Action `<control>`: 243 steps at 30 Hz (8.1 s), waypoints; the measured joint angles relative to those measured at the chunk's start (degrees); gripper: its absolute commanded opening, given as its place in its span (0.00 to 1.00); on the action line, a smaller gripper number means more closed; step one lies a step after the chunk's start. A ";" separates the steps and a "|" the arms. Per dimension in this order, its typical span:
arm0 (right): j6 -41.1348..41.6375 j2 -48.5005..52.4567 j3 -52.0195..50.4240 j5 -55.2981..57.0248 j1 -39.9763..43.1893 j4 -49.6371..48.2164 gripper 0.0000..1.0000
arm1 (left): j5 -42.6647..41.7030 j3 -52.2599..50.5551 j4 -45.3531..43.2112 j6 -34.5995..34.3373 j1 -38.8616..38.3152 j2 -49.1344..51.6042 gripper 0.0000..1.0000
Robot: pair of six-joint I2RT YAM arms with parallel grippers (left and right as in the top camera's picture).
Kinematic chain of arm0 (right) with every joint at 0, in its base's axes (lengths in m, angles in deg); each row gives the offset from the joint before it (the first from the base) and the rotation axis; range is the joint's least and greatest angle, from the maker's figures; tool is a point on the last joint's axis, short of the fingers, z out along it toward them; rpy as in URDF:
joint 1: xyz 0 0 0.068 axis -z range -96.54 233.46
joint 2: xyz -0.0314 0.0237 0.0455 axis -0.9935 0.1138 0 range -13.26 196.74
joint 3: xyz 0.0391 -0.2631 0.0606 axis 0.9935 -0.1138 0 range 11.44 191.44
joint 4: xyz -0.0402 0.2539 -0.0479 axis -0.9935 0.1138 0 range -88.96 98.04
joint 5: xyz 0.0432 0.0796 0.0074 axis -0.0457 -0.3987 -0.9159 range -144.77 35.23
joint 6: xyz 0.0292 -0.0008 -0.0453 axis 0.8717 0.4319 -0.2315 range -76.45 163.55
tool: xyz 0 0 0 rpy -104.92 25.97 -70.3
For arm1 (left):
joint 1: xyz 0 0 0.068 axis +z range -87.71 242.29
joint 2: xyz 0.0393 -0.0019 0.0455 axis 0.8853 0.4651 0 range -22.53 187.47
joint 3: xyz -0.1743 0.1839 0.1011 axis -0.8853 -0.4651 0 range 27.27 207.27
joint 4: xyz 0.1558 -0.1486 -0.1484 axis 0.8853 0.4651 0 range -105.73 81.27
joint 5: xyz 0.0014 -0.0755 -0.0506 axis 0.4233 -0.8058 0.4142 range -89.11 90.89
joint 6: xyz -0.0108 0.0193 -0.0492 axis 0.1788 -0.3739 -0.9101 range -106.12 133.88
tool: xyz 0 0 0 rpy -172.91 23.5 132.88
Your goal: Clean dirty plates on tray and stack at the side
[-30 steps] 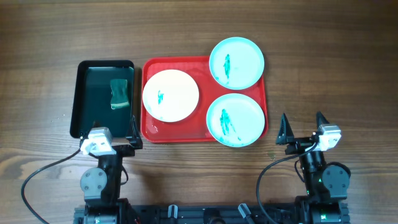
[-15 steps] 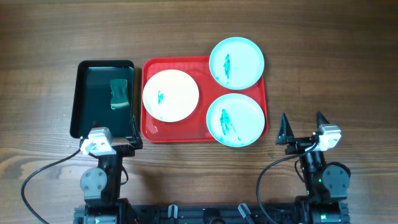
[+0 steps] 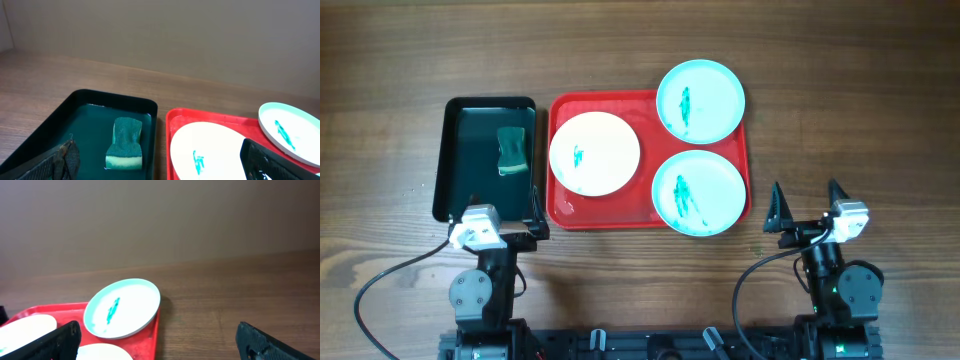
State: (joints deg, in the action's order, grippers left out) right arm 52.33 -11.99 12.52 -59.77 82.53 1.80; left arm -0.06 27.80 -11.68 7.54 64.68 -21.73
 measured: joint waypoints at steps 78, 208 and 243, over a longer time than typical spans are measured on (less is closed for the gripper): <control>20.37 121.33 85.44 -5.01 -31.26 29.94 0.21 | 10.19 82.05 59.78 -17.18 0.35 86.53 0.82; 21.38 124.04 86.14 -11.91 -29.99 29.62 0.04 | -4.90 79.97 36.68 -10.93 -15.08 115.58 0.04; 21.38 124.08 86.18 -12.13 -29.99 29.83 0.04 | -18.56 80.15 46.23 -5.42 -13.97 115.67 0.04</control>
State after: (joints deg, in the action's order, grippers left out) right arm 73.71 112.10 98.70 -71.90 52.55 31.63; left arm -18.62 107.95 34.55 2.11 50.71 93.94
